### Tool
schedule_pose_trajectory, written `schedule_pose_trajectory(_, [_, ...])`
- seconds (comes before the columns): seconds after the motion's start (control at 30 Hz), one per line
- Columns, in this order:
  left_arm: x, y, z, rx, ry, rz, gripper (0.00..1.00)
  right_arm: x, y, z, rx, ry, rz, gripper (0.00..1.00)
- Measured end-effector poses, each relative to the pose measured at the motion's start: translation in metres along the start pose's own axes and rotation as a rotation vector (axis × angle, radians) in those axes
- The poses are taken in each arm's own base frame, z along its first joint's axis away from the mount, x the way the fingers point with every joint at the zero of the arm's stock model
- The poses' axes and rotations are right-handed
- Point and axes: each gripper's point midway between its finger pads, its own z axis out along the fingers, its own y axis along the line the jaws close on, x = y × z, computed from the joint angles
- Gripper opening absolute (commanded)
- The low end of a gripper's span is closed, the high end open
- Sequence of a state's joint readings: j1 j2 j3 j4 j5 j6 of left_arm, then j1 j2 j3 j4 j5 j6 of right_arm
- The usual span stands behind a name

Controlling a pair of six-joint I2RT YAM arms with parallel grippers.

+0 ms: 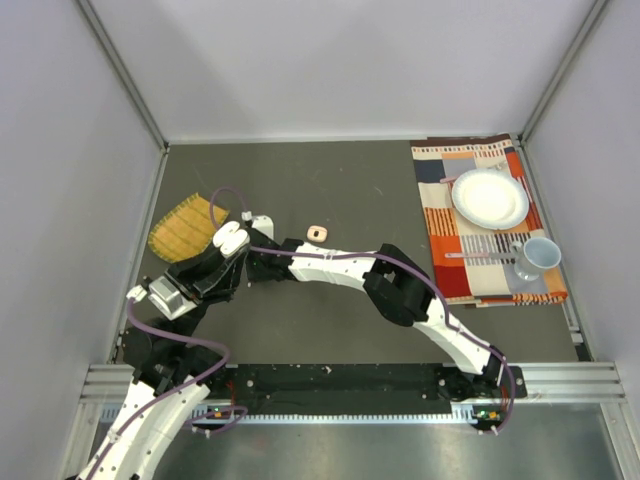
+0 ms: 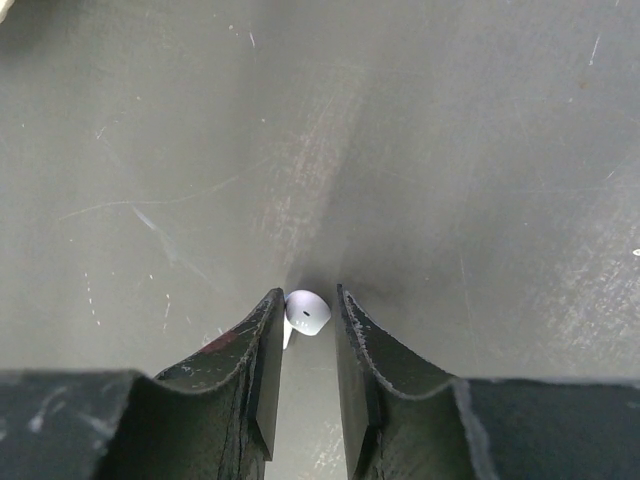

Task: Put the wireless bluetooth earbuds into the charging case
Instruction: Move the left earbud to the center of the board.

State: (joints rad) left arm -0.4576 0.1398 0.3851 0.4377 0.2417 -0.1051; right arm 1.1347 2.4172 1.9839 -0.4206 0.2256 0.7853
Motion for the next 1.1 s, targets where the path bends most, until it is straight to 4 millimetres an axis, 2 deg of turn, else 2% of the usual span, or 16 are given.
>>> schedule_pose_trajectory(0.23, [0.0, 0.0, 0.0, -0.001, -0.002, -0.001, 0.0, 0.0, -0.001, 0.0, 0.002, 0.001, -0.012, 0.19])
schedule_pose_trajectory(0.67, [0.004, 0.001, 0.001, -0.001, 0.011, -0.004, 0.0, 0.004, -0.008, -0.005, 0.006, -0.034, -0.081, 0.18])
schedule_pose_trajectory(0.9, [0.004, 0.001, 0.001, -0.001, 0.011, -0.004, 0.0, 0.007, -0.032, -0.021, 0.06, -0.052, -0.147, 0.16])
schedule_pose_trajectory(1.1, [0.004, 0.001, 0.001, -0.001, 0.011, -0.004, 0.0, 0.016, -0.072, -0.047, 0.139, -0.059, -0.216, 0.16])
